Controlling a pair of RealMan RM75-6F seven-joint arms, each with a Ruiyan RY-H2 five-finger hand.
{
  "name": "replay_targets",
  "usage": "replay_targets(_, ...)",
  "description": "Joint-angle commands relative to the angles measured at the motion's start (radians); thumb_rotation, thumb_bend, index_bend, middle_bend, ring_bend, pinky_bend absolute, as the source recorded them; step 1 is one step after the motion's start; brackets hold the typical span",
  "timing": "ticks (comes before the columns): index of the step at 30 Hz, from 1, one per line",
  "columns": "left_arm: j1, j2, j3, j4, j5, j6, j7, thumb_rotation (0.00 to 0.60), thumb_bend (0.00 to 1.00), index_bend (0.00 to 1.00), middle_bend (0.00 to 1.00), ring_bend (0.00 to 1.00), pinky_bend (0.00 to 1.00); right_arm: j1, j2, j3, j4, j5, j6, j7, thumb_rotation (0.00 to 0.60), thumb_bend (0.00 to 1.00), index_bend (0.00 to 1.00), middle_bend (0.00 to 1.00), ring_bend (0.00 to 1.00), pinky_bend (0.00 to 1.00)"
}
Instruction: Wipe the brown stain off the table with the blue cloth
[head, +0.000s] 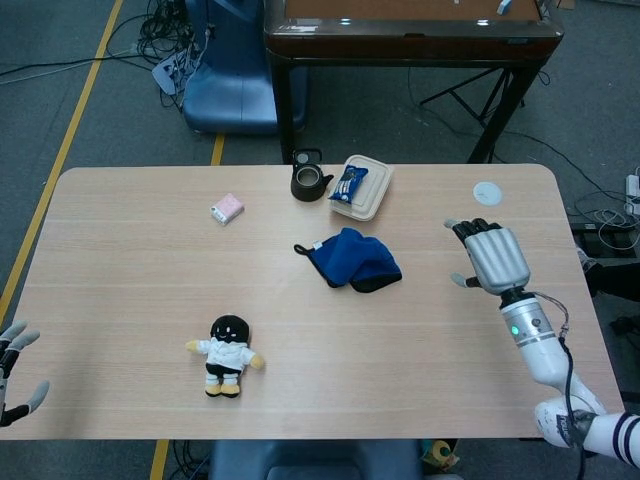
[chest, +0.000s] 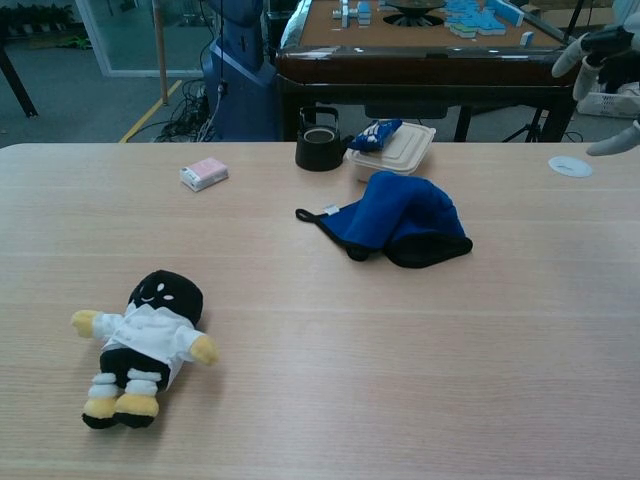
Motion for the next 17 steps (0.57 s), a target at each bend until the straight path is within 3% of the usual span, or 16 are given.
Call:
replay_targets(1,-0.004,-0.001,0.000,-0.002,0.000,-0.004,0.003,0.600,0.25,0.22,0.12,0.11,0.17,-0.095,0.063,-0.062,-0.059,-0.076,0.098,0.037,0.600,0.04,0.28,0.41,0.34,0.49)
replay_targets(9,-0.013,-0.006,0.003,-0.015,0.011,-0.008,0.014,0.600,0.25,0.22,0.12,0.11,0.17,-0.250,0.123,-0.146,-0.088,-0.186,0.255,0.102,0.600,0.04,0.30,0.42,0.34,0.49)
replay_targets(17,-0.016,-0.008,0.004,-0.026,0.017,-0.005,0.024,0.600,0.25,0.22,0.12,0.11,0.17,-0.314,0.131,-0.168,-0.094,-0.243,0.307,0.116,0.600,0.04,0.30,0.42,0.34,0.49)
